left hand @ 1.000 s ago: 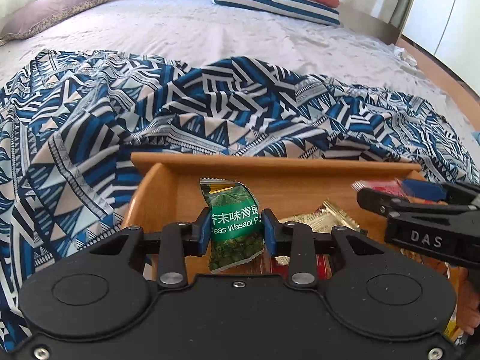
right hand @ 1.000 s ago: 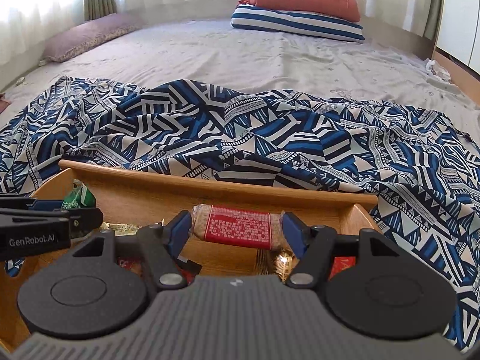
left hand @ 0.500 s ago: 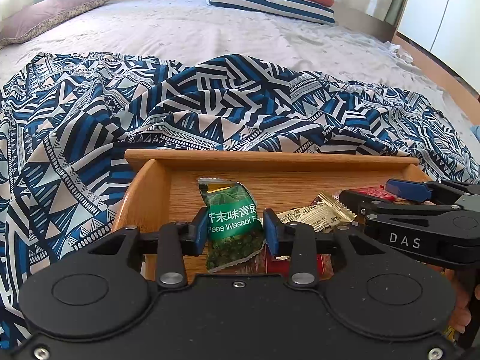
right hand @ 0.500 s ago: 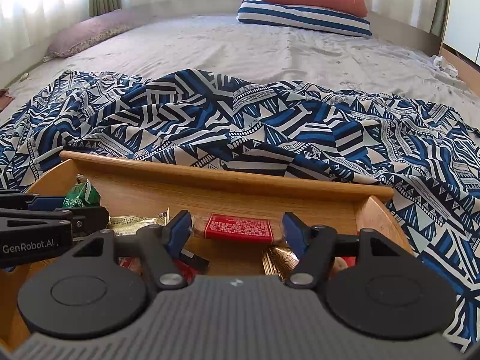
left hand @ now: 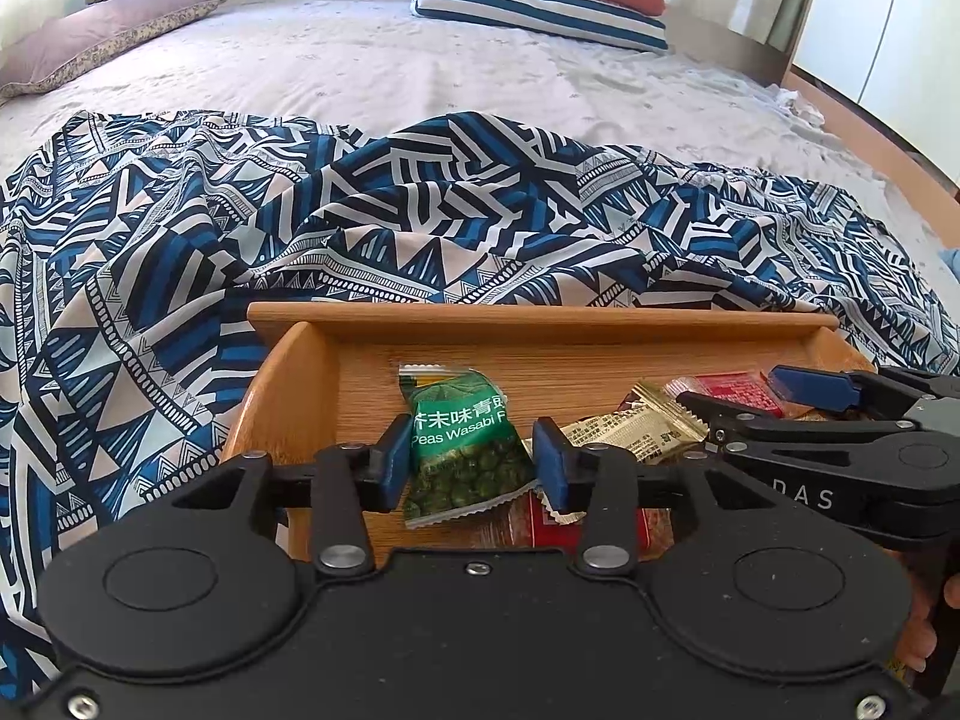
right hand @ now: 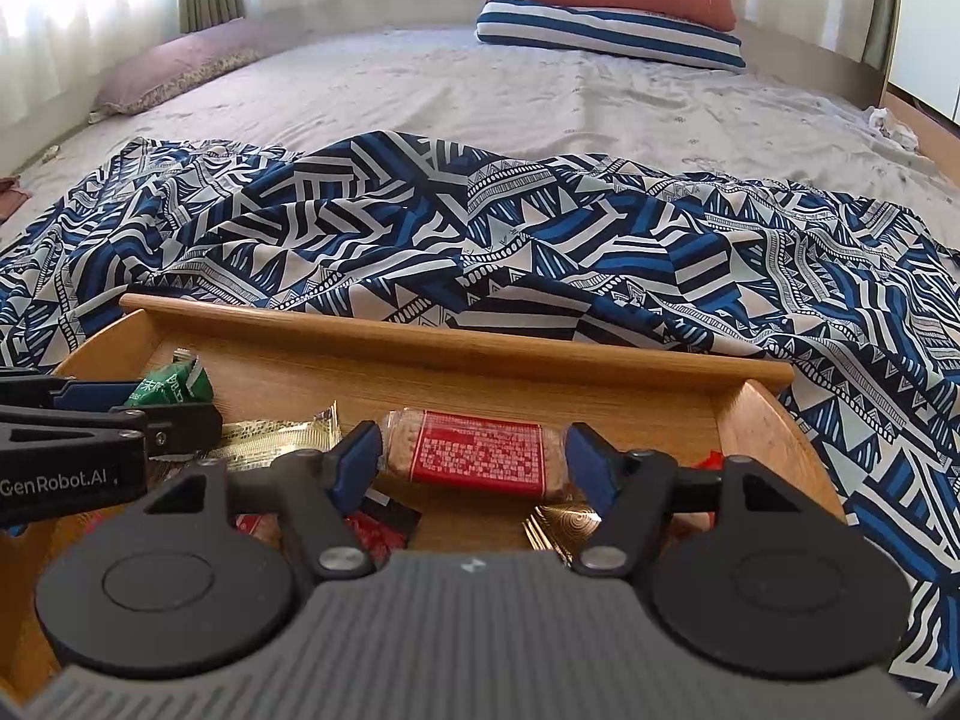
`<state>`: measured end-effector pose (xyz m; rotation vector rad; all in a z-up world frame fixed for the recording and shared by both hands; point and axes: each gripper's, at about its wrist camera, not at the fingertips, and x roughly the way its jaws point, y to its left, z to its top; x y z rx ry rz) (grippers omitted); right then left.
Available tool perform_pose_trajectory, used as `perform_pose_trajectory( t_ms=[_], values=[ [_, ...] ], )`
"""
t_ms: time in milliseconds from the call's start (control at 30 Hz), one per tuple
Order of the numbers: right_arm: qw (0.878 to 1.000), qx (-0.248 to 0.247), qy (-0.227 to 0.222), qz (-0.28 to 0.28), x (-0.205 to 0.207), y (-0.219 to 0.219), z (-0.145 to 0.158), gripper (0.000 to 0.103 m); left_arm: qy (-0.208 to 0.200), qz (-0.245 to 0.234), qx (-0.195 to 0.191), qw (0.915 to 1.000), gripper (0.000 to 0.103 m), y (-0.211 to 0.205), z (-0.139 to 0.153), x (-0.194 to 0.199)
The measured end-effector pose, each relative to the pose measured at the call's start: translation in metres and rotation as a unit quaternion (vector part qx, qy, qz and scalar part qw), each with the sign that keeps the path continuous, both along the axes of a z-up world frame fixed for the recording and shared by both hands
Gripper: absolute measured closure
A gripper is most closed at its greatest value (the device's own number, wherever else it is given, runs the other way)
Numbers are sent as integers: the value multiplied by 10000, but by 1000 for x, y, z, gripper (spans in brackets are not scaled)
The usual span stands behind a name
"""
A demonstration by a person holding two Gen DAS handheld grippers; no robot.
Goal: Organize snacks
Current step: 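Carry both packets onto the wooden tray and open both tools to release them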
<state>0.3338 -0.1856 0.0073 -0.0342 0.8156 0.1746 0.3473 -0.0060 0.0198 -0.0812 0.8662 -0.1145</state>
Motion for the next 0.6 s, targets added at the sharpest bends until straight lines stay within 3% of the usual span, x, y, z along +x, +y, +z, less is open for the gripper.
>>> perform_pose_trajectory(
  t_ms=[167, 400, 600],
  values=[
    [9999, 106, -29, -11, -1, -1, 1, 21, -12, 5, 19, 10000, 53, -1, 0, -1],
    [9996, 287, -76, -36, -9, -5, 10, 18, -65, 60, -50, 9999, 29, 3, 6, -7],
    [9993, 341, -153, -41, -20, -9, 21, 16, -190, 66, -9, 9998, 22, 5, 18, -16]
  ],
)
